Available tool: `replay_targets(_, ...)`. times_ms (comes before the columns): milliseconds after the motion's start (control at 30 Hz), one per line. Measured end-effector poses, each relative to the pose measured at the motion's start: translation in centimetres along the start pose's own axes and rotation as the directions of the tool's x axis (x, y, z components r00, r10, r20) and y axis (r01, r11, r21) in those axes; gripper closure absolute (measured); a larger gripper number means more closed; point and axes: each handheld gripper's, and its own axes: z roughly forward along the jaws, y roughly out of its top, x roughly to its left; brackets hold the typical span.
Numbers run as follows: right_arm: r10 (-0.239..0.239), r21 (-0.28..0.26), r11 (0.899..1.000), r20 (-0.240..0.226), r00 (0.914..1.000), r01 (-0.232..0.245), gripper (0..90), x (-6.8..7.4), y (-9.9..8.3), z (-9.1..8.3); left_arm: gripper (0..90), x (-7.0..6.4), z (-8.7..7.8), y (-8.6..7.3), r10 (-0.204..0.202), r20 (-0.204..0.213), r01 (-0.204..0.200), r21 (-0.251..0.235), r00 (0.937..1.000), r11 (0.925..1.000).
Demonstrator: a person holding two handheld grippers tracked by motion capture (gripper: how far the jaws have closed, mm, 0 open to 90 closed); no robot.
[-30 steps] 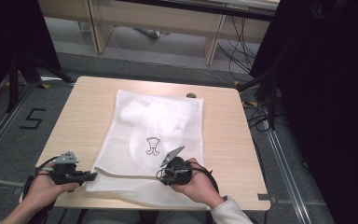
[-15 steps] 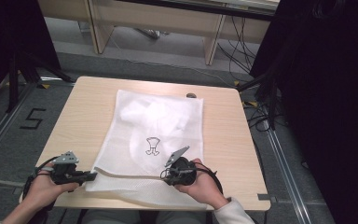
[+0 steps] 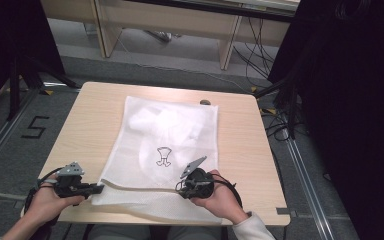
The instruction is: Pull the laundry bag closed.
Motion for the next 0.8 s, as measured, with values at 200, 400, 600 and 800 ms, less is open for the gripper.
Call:
replay_targets(200, 0.004, 0.003, 1.0, -0.001, 1.0, -0.004, 82.3, 0.0, -0.1, 0.0, 85.2, 0.0, 0.0, 0.0, 0.0, 0.001, 0.0, 0.0, 1.0, 1.0)
replay_targets(400, 0.003, 0.003, 1.0, 0.001, 1.0, -0.003, 82.3, -0.2, -0.4, -0.2, 85.2, 0.0, -0.1, -0.1, -0.005, -0.002, 0.005, -0.001, 1.0, 1.0)
replay_targets(600, 0.009, 0.004, 1.0, 0.007, 0.9999, -0.009, 82.3, -0.3, -0.8, -0.4, 85.2, 0.0, -0.1, 0.0, -0.004, -0.003, 0.004, -0.001, 1.0, 1.0)
replay_targets(800, 0.014, 0.004, 1.0, 0.008, 0.9999, -0.014, 82.3, -0.5, -1.1, -0.7, 85.2, 0.1, -0.2, 0.0, 0.0, -0.002, 0.0, 0.009, 1.0, 1.0)
